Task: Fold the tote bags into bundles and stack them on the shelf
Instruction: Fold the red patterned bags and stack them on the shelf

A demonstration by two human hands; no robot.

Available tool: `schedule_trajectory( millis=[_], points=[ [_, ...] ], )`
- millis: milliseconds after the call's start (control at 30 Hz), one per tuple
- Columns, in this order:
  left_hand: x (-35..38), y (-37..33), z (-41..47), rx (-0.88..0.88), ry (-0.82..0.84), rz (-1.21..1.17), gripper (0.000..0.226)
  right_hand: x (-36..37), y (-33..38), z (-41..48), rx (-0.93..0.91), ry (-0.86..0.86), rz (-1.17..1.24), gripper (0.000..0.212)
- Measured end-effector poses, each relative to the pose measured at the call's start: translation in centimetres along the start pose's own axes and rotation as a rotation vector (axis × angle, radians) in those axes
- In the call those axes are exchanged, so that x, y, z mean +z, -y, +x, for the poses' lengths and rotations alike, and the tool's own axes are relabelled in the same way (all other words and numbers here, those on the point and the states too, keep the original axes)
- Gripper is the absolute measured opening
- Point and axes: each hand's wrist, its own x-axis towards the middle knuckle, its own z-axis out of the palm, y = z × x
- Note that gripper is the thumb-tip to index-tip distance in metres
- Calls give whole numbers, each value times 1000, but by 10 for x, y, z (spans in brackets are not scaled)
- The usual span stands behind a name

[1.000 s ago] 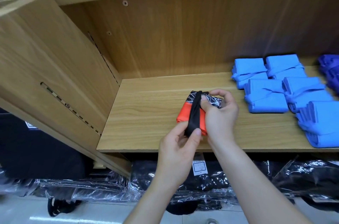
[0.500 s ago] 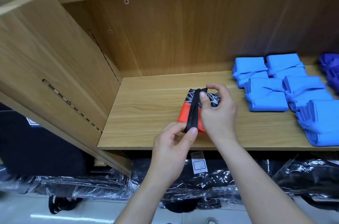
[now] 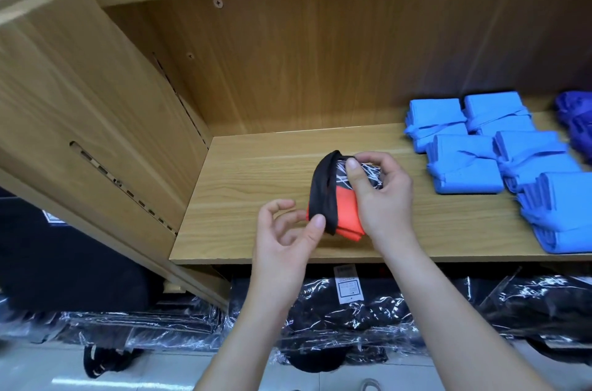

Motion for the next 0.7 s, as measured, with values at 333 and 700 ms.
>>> schedule_trajectory(
  millis=[333,700],
  points=[
    [-9,-14,26,219,129,278,6,-6,4,4,-224,199,-176,5],
    [-21,-44,57,-42,512,509,45,-3,20,3,-214,819,-392,29]
  ],
)
